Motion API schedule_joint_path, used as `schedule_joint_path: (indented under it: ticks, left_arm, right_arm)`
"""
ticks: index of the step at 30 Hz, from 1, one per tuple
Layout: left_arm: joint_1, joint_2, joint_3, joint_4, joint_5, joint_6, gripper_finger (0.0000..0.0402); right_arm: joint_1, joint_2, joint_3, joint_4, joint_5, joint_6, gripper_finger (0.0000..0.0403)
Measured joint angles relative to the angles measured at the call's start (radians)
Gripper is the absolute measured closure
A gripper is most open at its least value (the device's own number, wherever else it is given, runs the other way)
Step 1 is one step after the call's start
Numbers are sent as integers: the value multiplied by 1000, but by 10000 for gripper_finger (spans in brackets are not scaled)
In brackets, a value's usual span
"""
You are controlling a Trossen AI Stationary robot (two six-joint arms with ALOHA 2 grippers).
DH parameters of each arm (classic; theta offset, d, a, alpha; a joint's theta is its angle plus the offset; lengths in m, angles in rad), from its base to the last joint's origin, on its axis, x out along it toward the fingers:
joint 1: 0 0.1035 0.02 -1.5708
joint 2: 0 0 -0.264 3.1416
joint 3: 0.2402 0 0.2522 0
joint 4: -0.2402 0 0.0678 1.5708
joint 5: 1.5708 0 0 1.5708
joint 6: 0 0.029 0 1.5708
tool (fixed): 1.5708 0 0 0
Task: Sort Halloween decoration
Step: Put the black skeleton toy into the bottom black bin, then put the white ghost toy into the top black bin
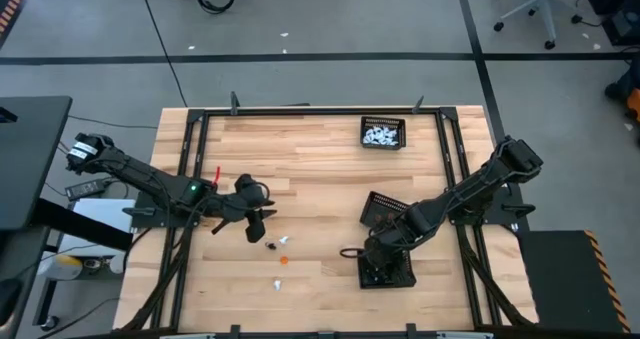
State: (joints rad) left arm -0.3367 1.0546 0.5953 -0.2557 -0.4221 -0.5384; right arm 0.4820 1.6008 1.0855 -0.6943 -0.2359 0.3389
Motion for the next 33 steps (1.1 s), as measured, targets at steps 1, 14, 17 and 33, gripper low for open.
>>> schedule_joint_path:
  ticks: [1,14,17,33]
  left_arm:
    - [0,0,0,4,-5,1,277]
    - [-33,0,0,-39,118,-29,253]
    - [-79,0,0,-71,129,-46,253]
    - [-369,-19,0,-215,-65,-155,253]
  right_arm:
    - [0,0,0,-3,0,0,247]
    - [-33,0,101,78,152,-10,212]
    - [-60,10,106,137,250,-27,212]
    - [-250,523,499,356,231,-162,198]
